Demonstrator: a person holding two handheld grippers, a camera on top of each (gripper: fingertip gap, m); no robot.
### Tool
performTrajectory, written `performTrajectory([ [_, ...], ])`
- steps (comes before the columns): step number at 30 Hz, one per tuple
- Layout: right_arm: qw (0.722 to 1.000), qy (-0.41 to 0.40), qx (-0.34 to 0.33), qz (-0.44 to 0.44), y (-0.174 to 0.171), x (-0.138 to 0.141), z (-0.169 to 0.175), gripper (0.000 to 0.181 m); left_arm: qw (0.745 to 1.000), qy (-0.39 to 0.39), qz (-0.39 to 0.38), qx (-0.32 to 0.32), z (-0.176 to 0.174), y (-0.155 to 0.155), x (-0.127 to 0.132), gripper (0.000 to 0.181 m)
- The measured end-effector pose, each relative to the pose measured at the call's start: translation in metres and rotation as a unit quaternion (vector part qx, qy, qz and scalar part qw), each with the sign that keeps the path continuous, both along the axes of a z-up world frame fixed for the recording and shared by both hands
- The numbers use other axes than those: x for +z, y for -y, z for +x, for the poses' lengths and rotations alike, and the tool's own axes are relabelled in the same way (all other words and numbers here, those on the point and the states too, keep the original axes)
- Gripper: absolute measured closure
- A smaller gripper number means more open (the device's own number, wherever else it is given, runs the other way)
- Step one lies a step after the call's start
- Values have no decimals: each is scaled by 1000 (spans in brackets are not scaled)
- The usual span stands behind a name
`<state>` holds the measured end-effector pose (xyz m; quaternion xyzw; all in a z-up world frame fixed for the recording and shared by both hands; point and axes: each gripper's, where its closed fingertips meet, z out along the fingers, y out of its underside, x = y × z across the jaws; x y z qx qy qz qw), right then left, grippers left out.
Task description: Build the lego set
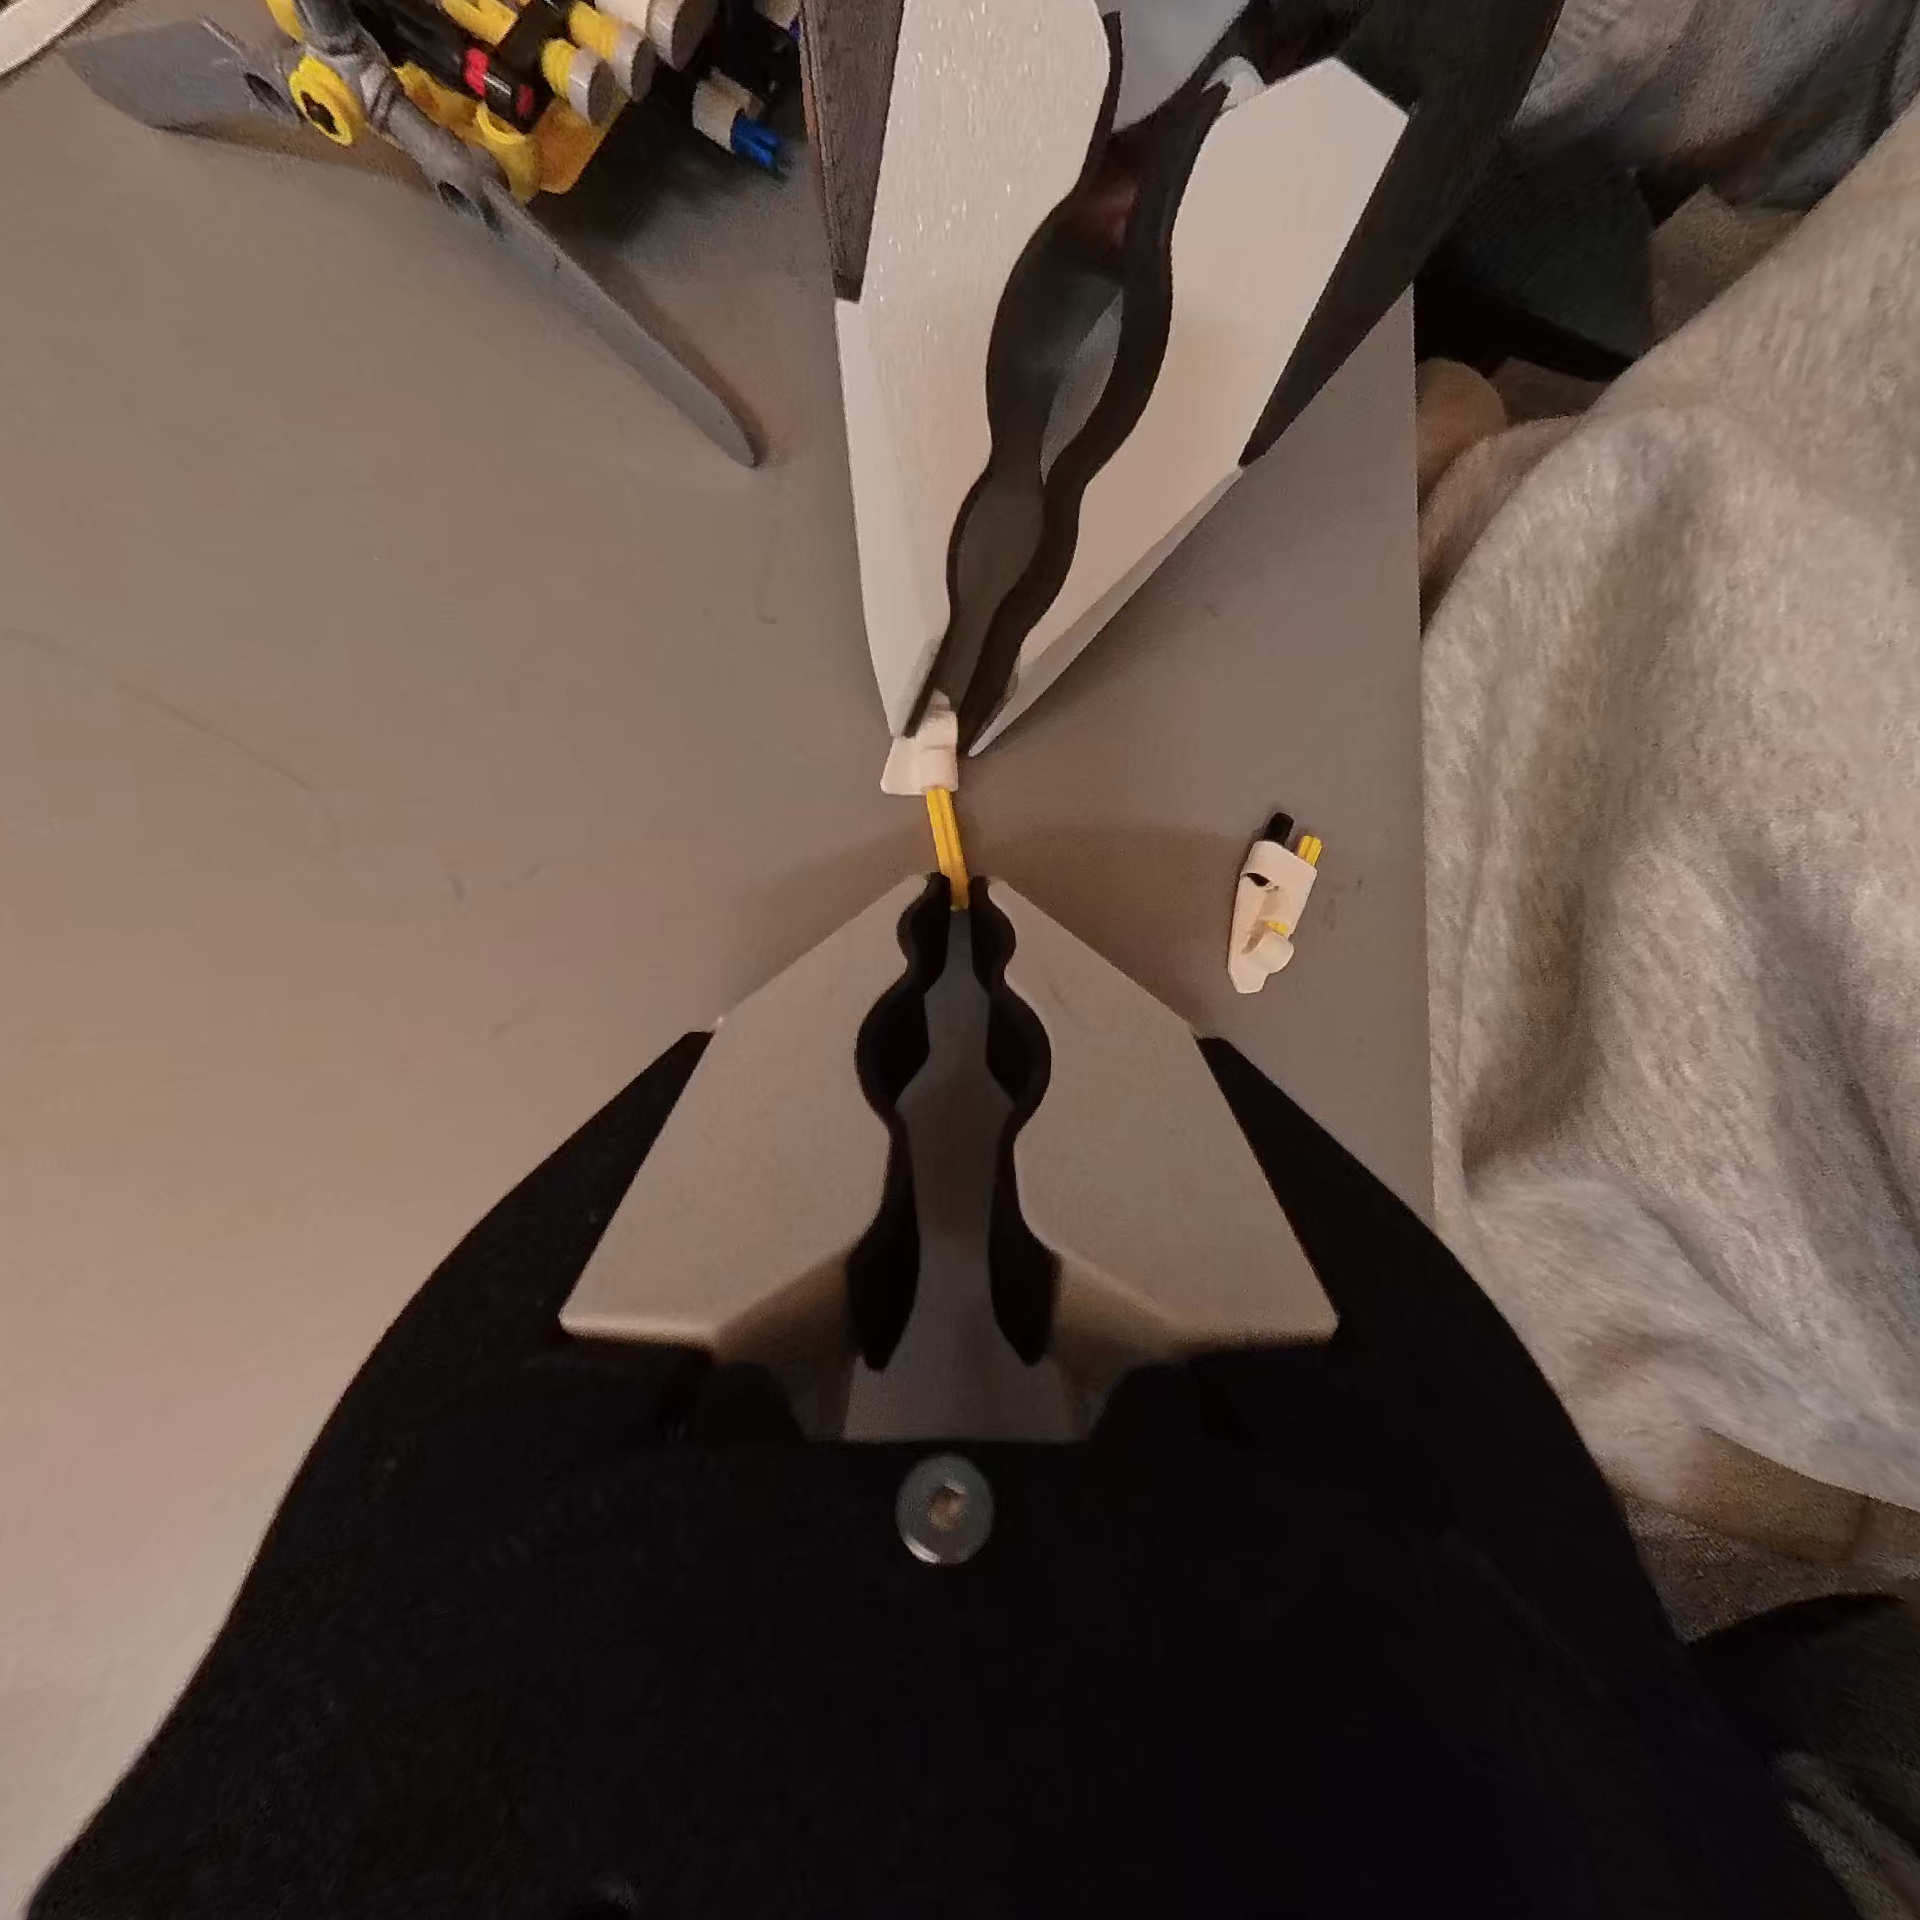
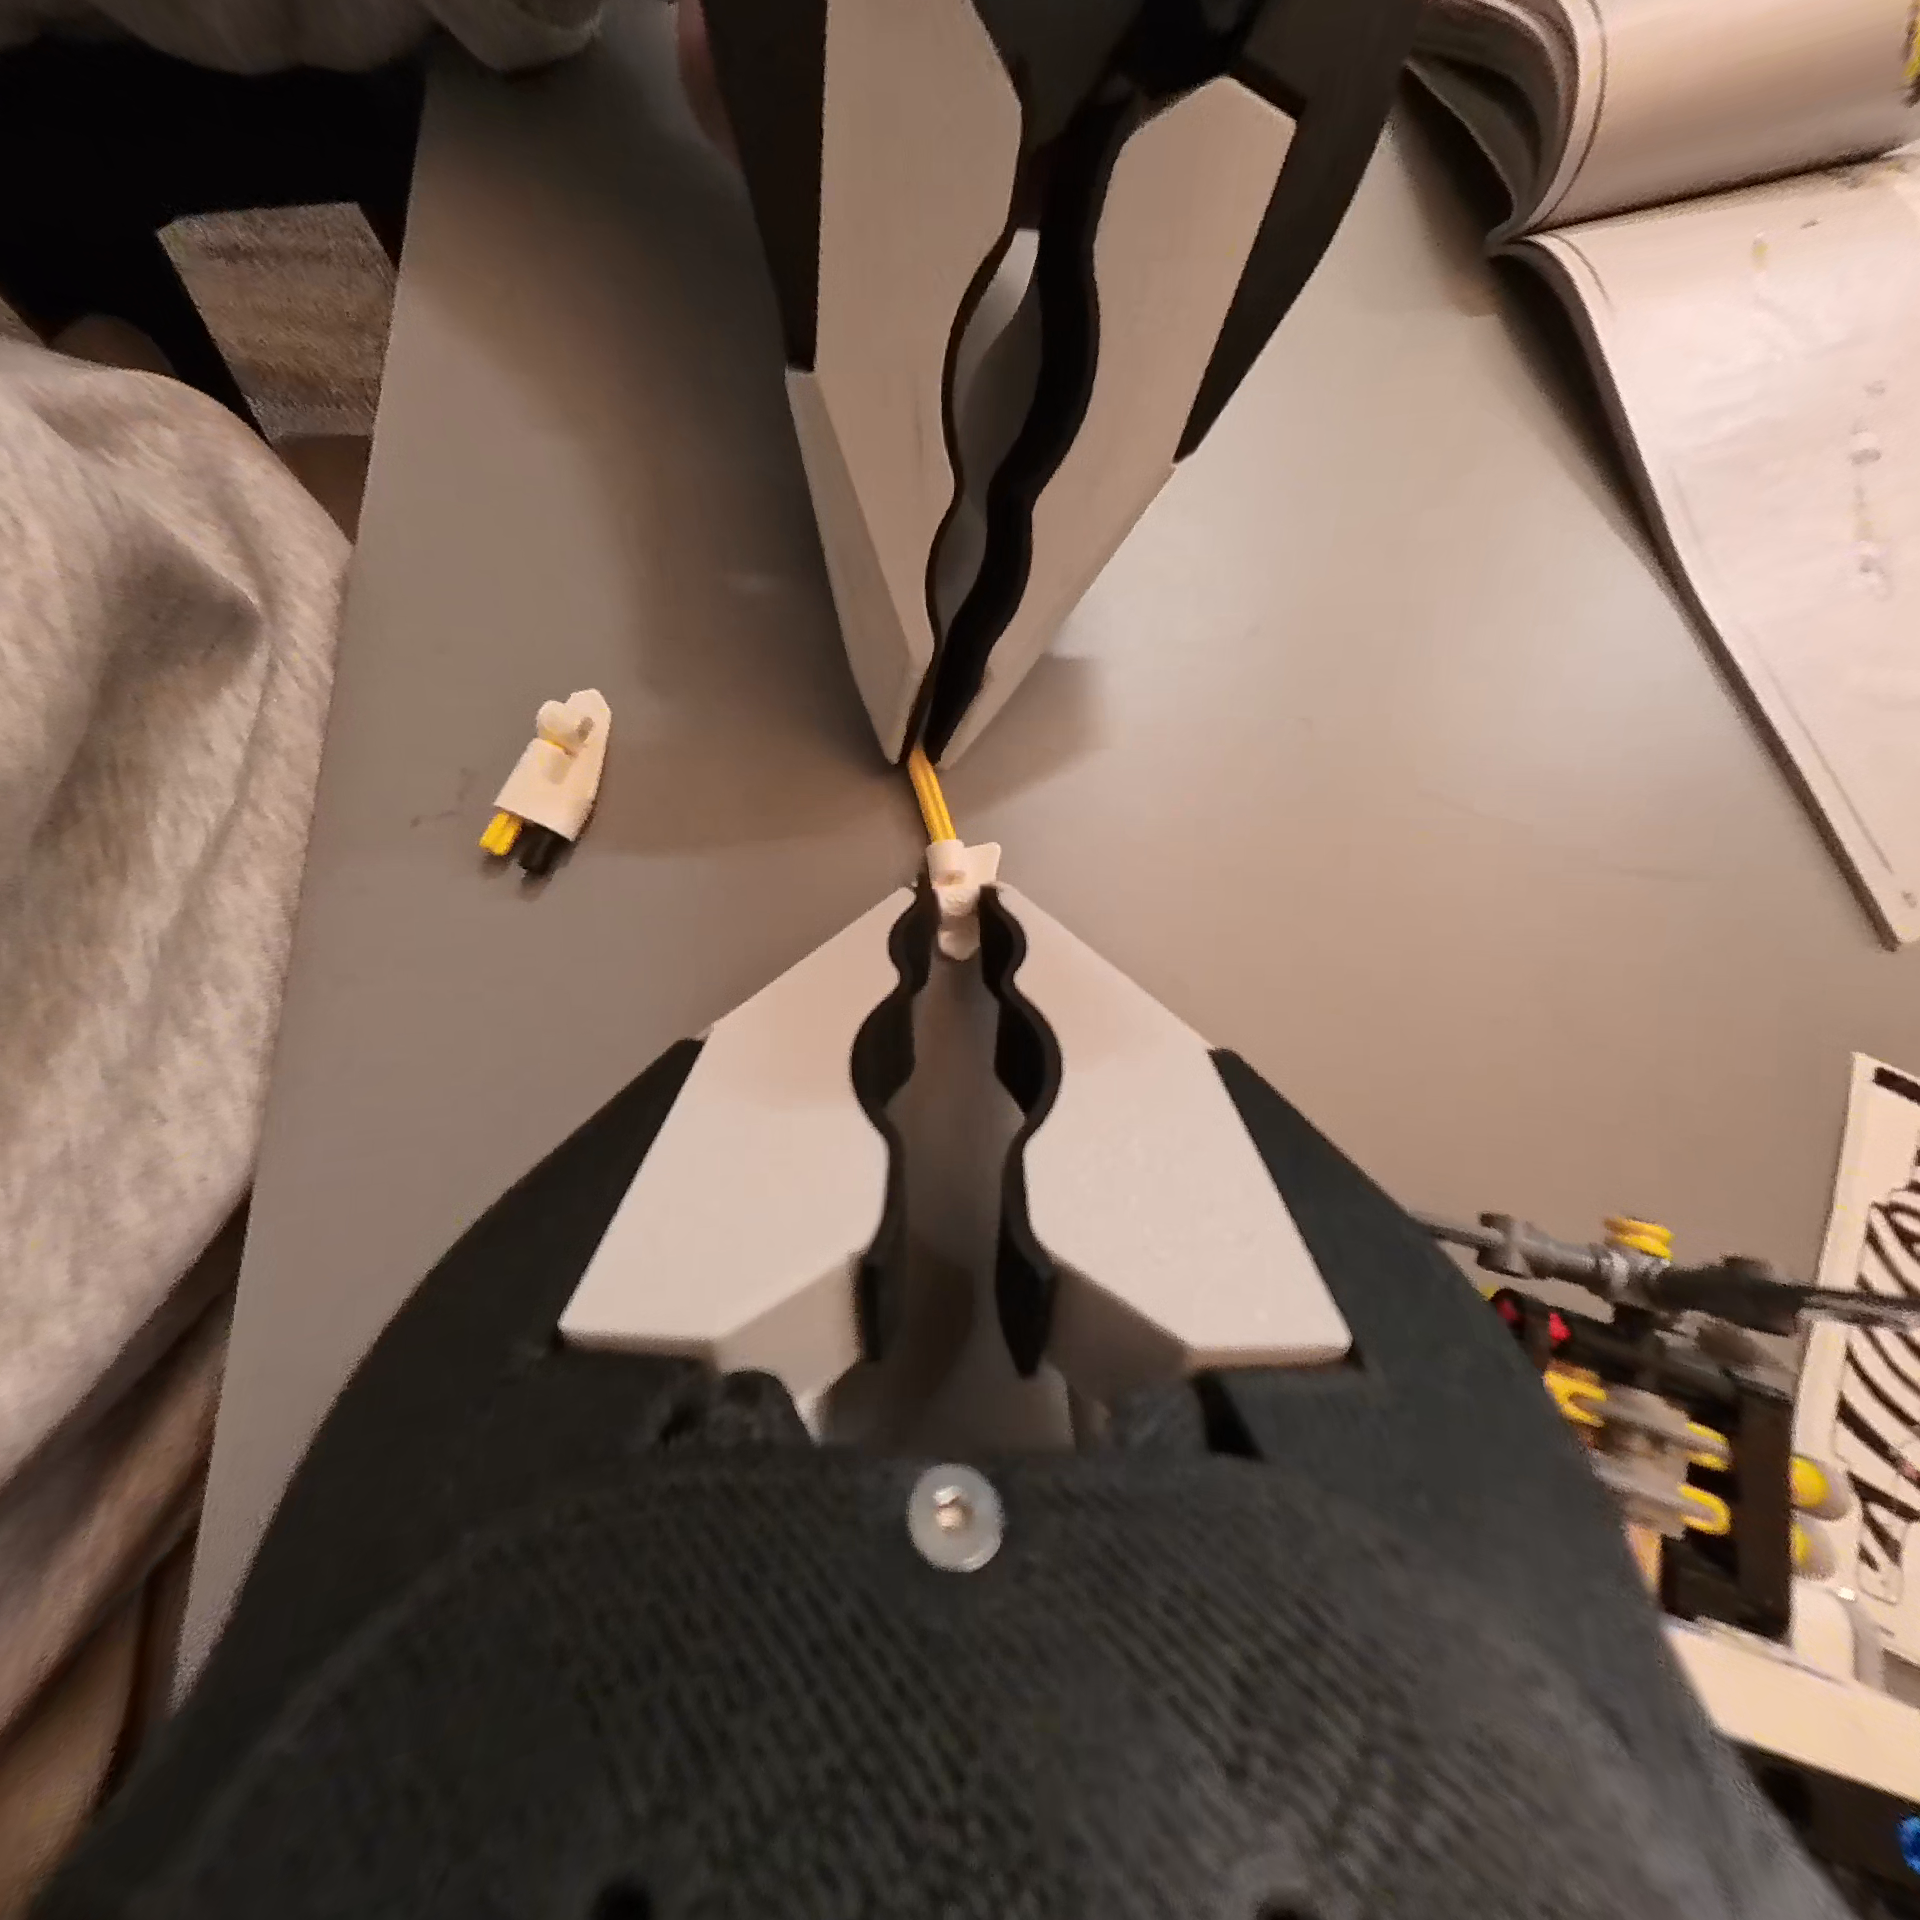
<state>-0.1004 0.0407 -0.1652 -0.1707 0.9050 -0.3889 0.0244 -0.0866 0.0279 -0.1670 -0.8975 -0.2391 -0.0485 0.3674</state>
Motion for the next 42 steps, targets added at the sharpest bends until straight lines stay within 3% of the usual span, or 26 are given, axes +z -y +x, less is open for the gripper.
performTrajectory([
  [9, 1000, -14, 20, 12, 2, 0, 3, 175, 1000, -3, -29, -4, 5, -1, 1, 181],
  [16, 1000, -15, -10, 6, 2, 2, -3, 170, 1000, -13, -8, 6, 10, 2, 12, 180],
  [19, 999, 23, -20, -30, 3, 17, 0, 157, 1000, -18, 8, 16, 11, 4, 18, 181],
  [23, 994, 75, -10, -75, 5, 34, 13, 156, 999, -21, 40, 18, 14, 0, 28, 181],
  [29, 994, 52, 9, -93, 6, 37, 25, 179, 997, -20, 72, 21, 17, -6, 34, 180],
  [39, 996, 26, 23, -82, 5, 30, 30, 180, 995, -23, 96, 29, 21, -7, 36, 180],
  [42, 993, 8, 5, -114, 7, 40, 22, 180, 988, -46, 132, 71, 9, -4, 47, 170],
])
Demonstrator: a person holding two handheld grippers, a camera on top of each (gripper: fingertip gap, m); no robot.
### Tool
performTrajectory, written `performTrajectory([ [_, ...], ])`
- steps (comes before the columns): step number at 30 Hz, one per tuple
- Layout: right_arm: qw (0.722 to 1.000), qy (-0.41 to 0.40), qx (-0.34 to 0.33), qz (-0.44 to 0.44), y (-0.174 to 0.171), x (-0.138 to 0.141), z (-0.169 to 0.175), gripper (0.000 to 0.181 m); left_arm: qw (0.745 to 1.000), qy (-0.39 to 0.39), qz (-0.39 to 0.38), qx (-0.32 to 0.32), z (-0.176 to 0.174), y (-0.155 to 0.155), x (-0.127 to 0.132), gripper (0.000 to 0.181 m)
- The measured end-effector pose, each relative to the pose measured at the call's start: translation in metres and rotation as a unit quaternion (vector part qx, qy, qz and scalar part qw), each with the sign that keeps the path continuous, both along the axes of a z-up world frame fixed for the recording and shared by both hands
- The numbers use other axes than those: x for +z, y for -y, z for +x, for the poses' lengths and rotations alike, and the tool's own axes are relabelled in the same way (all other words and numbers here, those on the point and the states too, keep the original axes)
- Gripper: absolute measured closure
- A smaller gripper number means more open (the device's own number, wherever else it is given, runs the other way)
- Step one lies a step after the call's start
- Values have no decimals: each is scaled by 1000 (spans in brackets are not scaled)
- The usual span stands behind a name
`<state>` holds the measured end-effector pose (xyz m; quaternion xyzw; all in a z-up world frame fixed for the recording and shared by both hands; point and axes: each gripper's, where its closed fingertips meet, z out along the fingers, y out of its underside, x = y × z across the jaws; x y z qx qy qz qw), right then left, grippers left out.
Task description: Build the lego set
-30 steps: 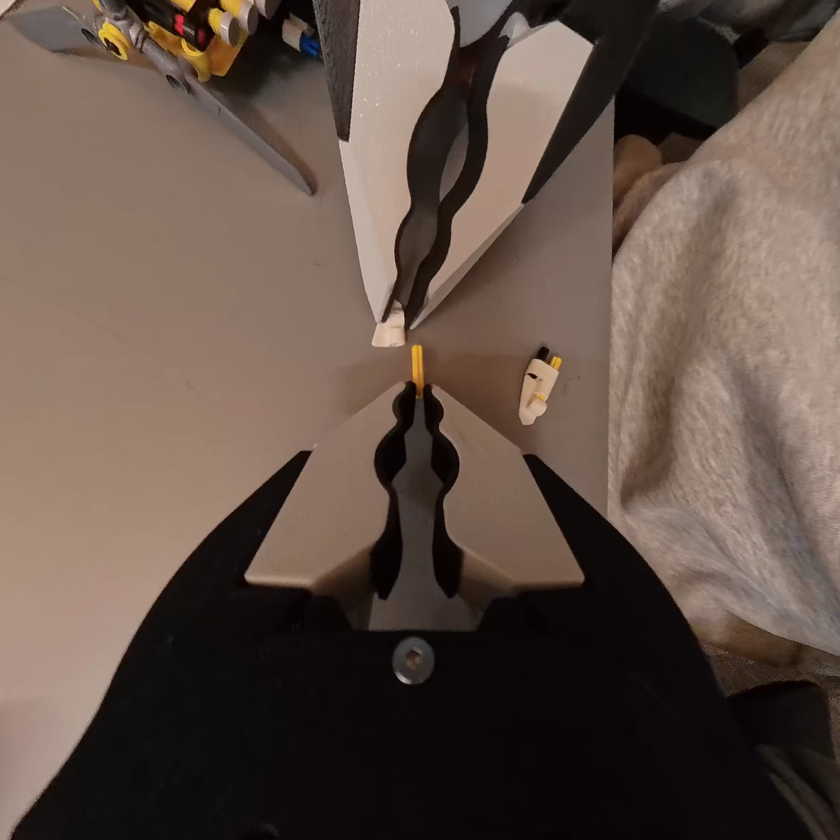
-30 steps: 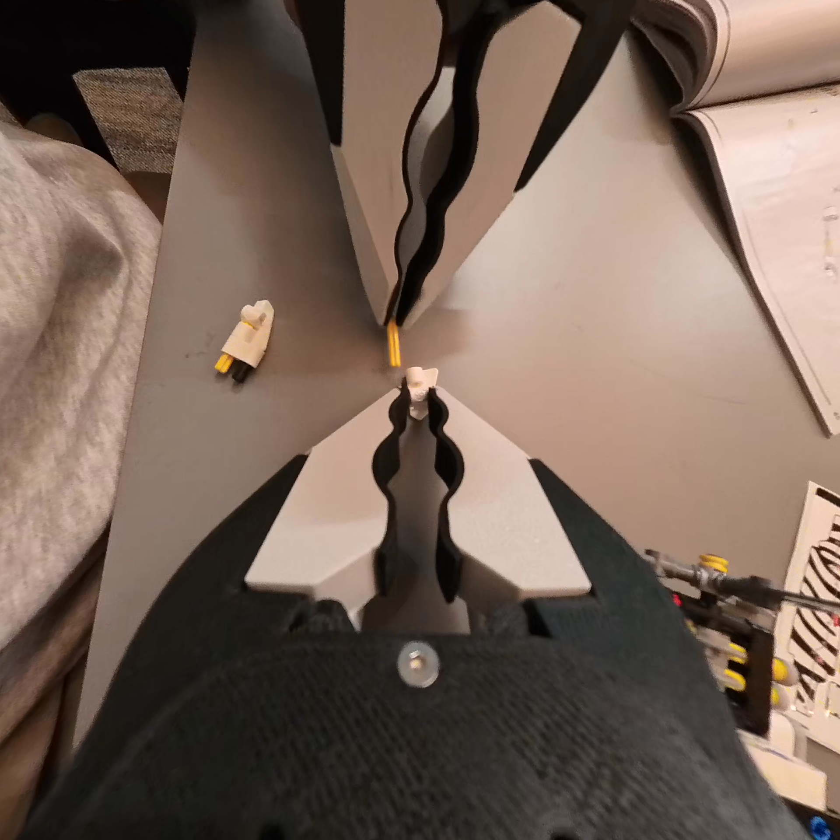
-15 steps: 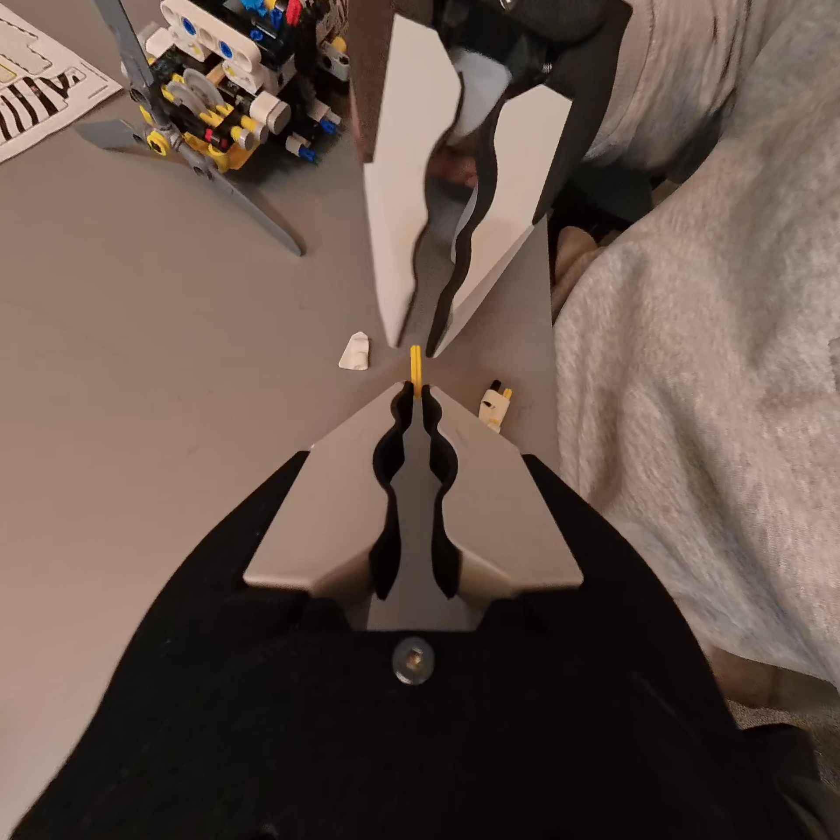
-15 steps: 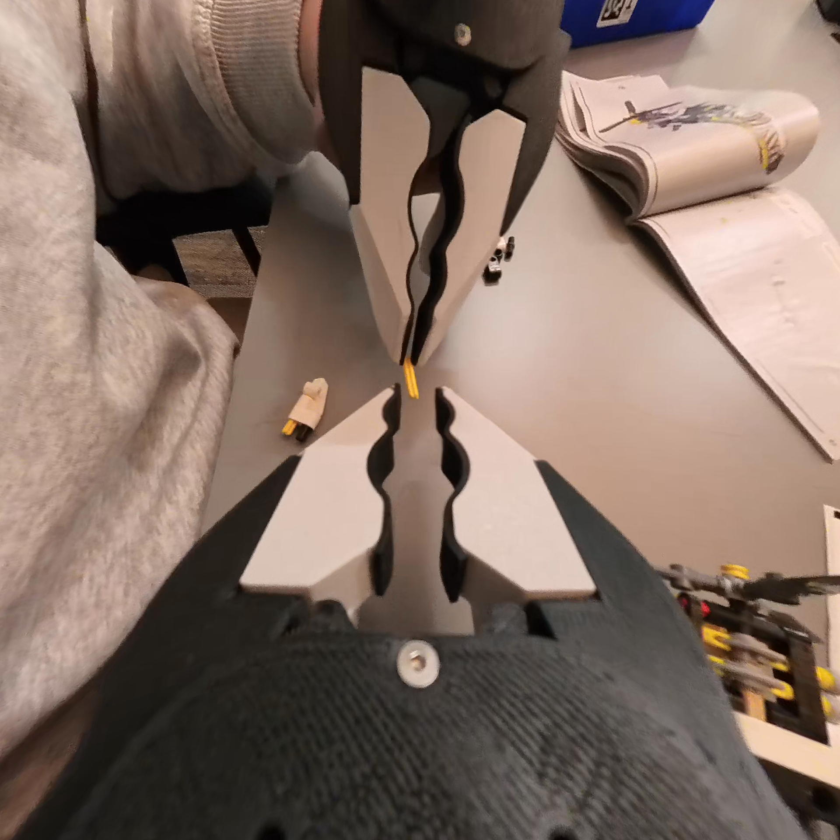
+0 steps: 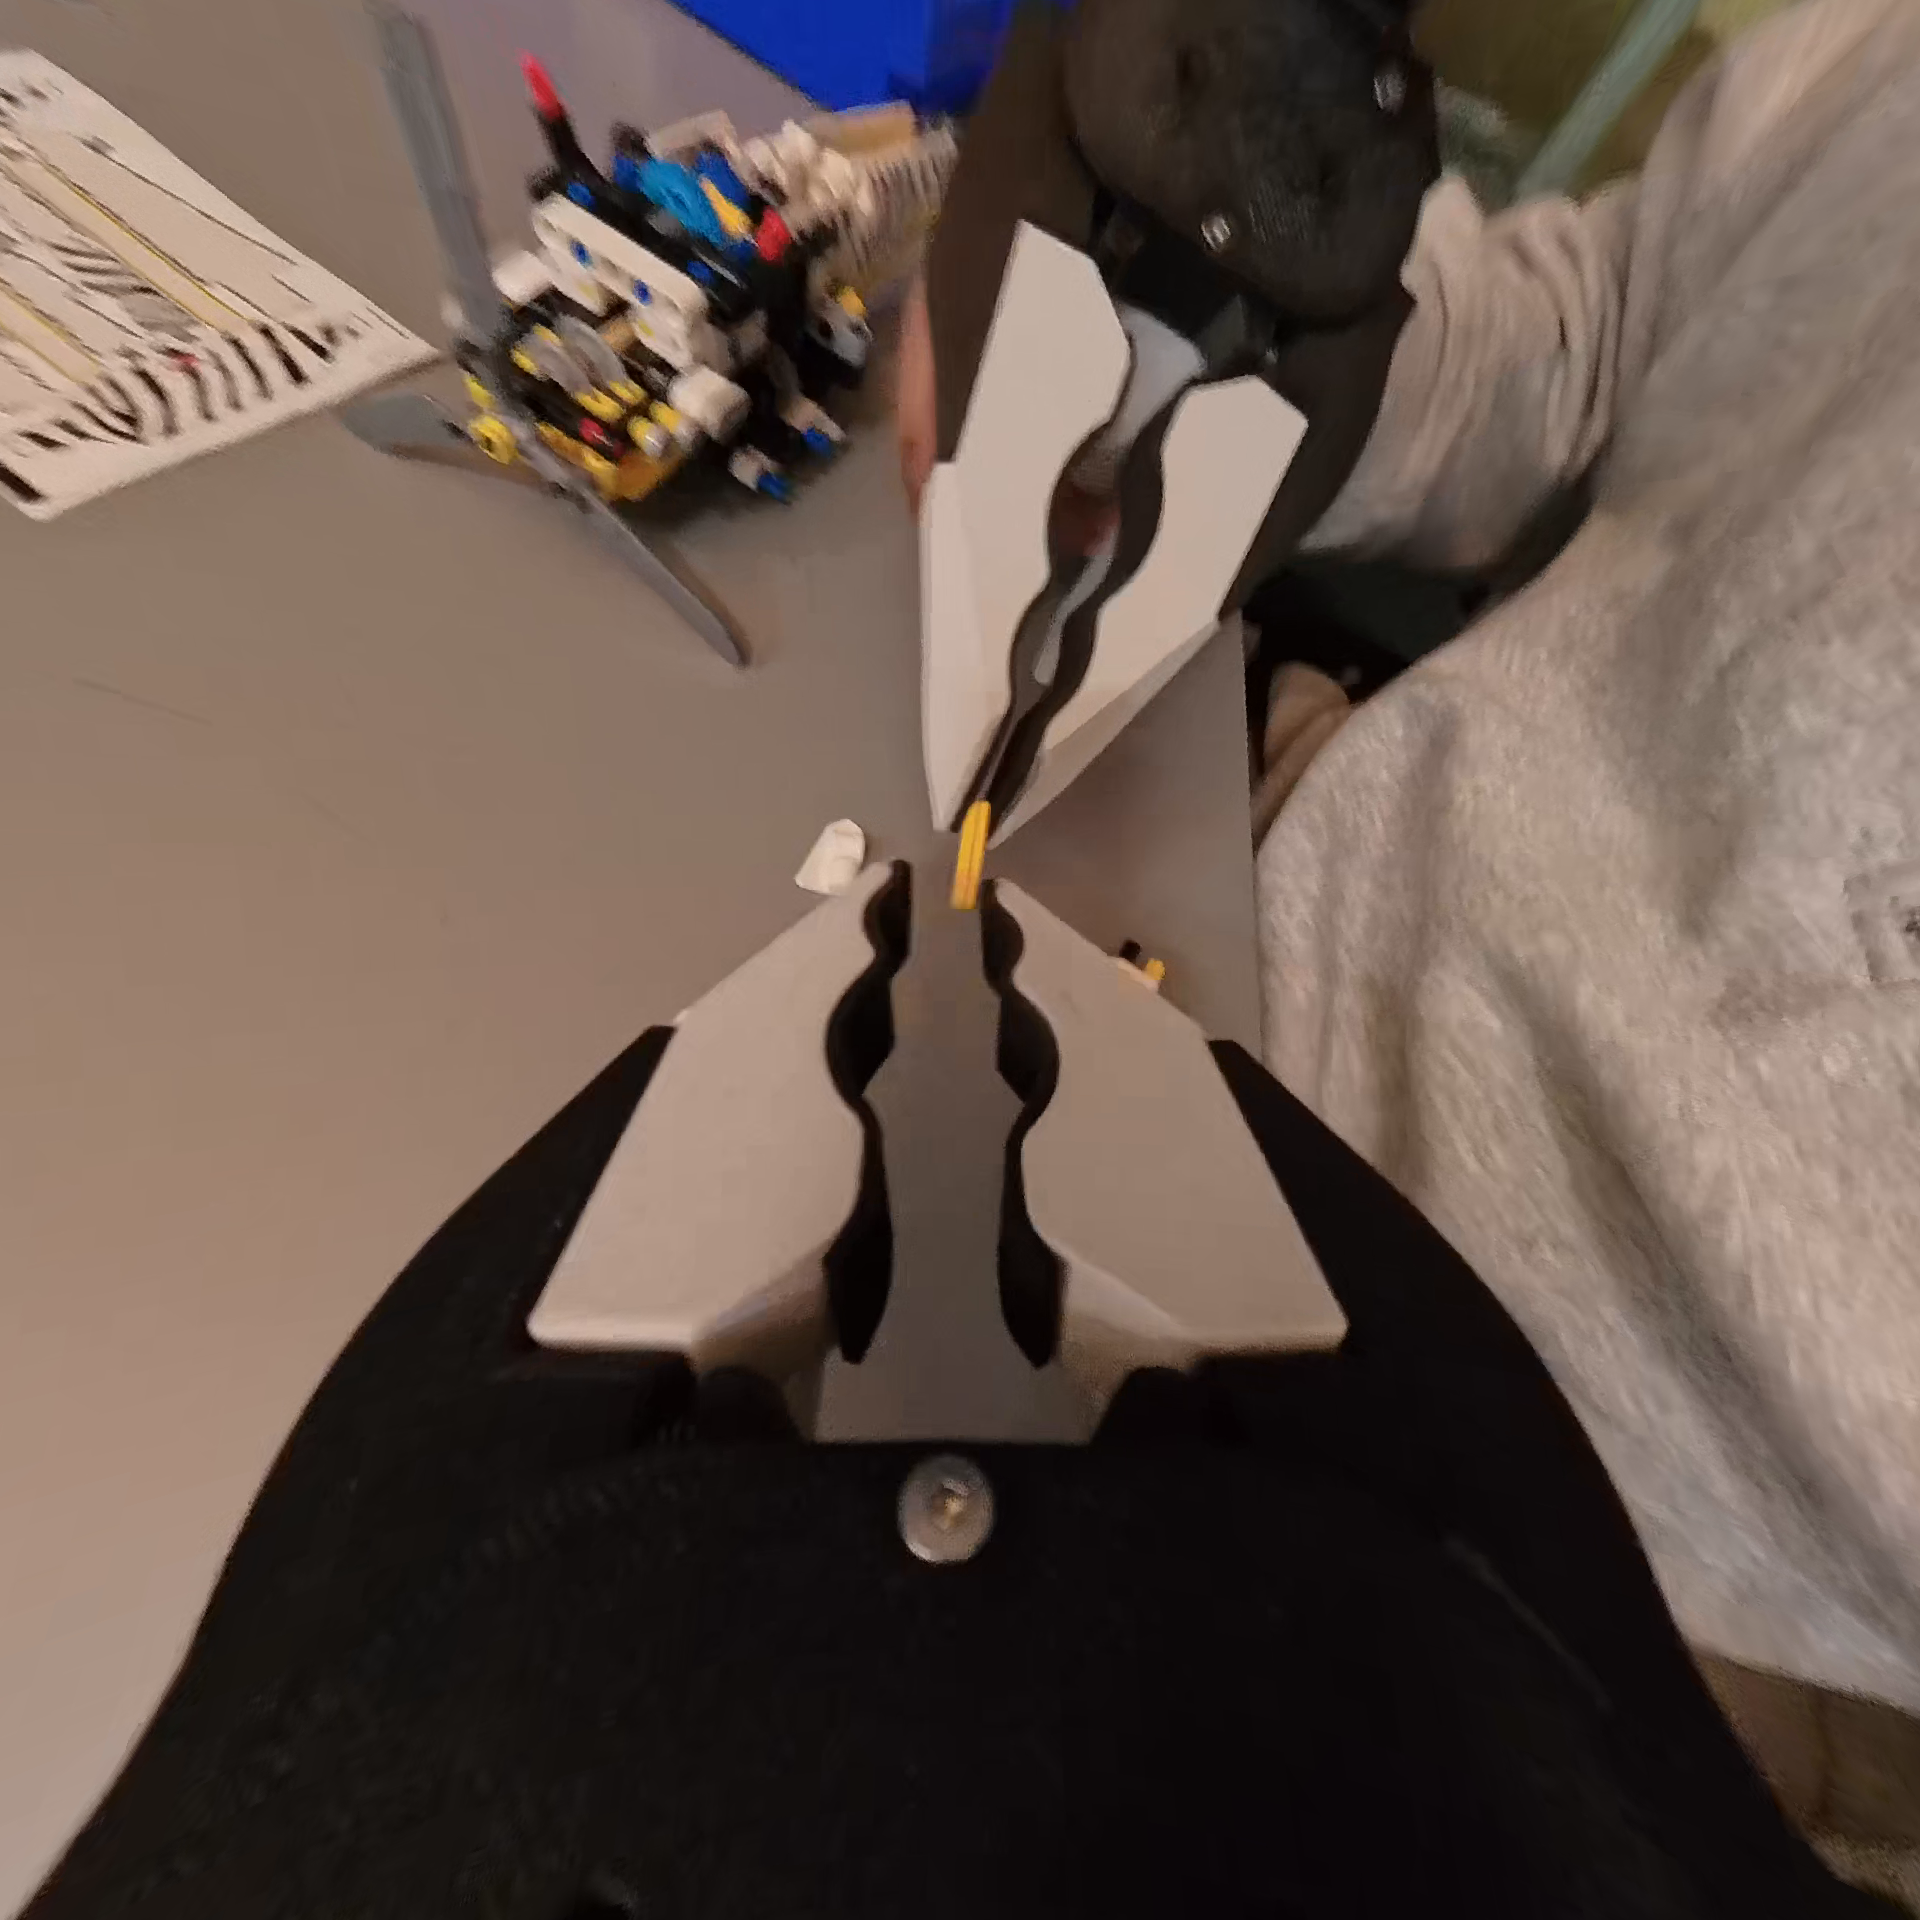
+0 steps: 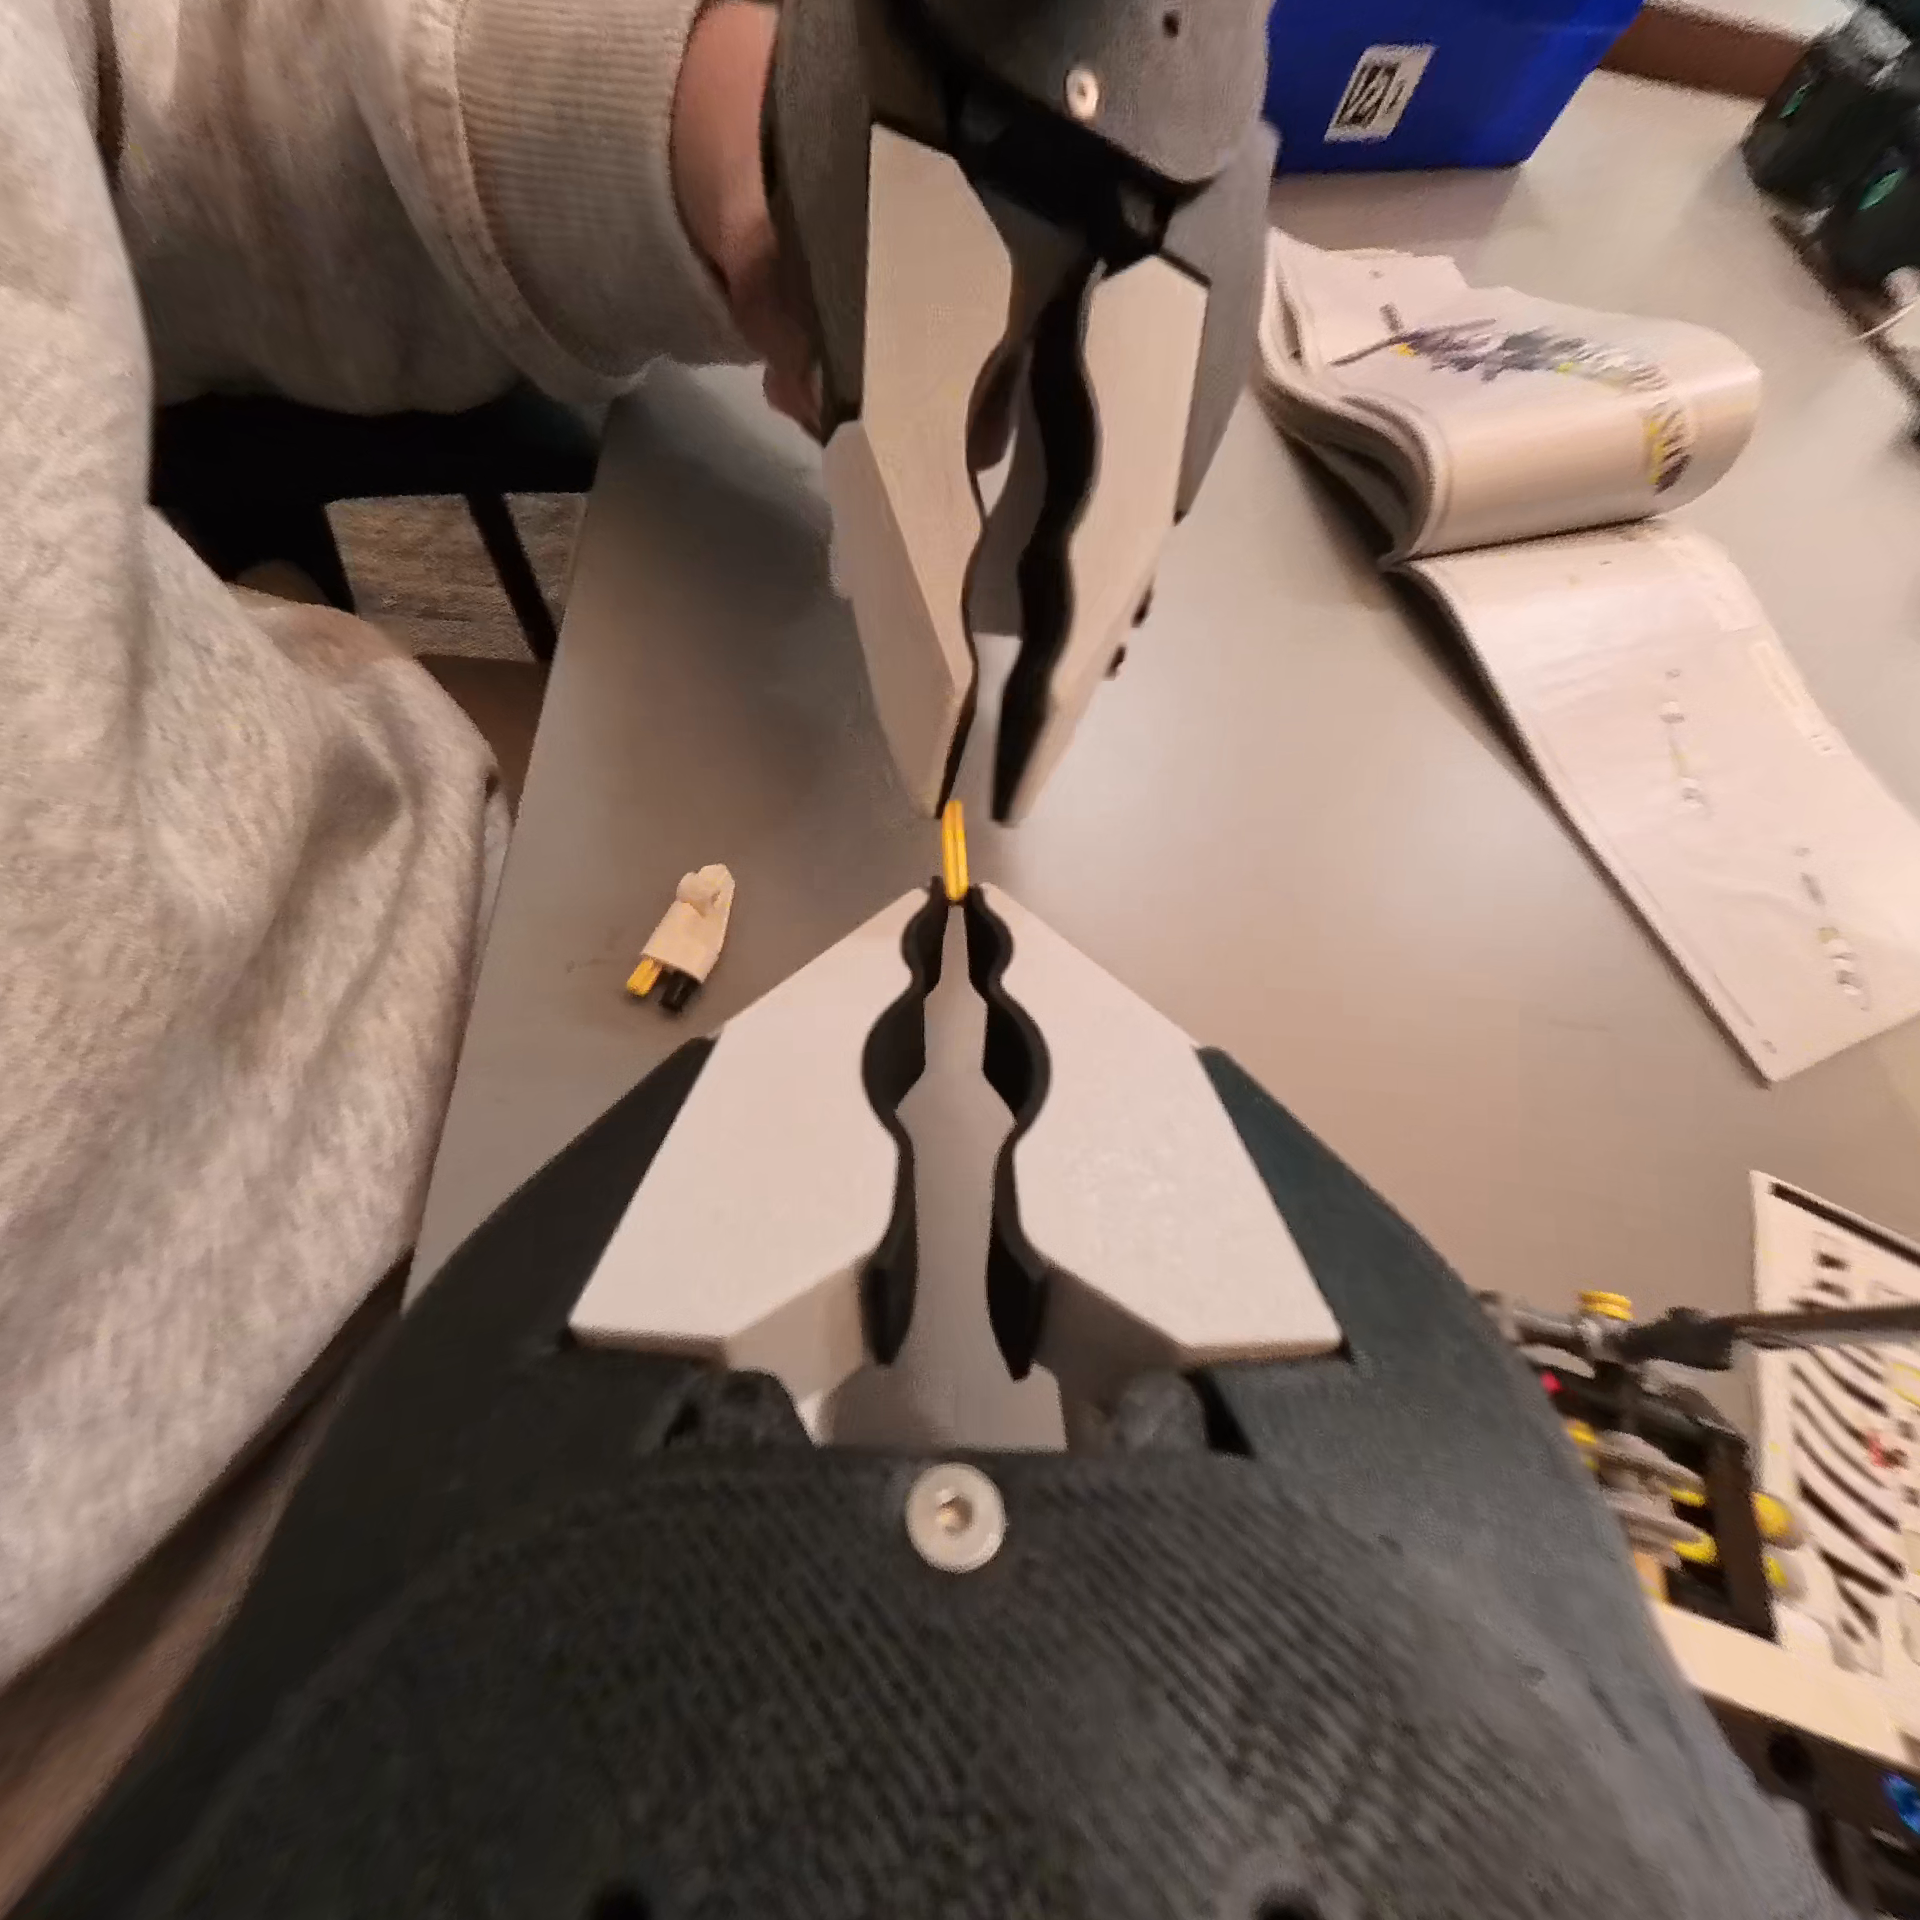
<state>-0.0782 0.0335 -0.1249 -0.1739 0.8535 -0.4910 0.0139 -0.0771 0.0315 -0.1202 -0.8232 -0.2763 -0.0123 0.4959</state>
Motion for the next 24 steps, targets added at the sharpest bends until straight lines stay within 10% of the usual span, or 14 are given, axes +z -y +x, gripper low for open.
performTrajectory([
  [9, 985, -135, -15, -102, 1, 27, -10, 180, 984, 63, 169, -1, 7, -5, 26, 157],
  [24, 971, -200, -9, -129, 6, 36, -2, 180, 976, 52, 209, 26, 4, -6, 34, 179],
])
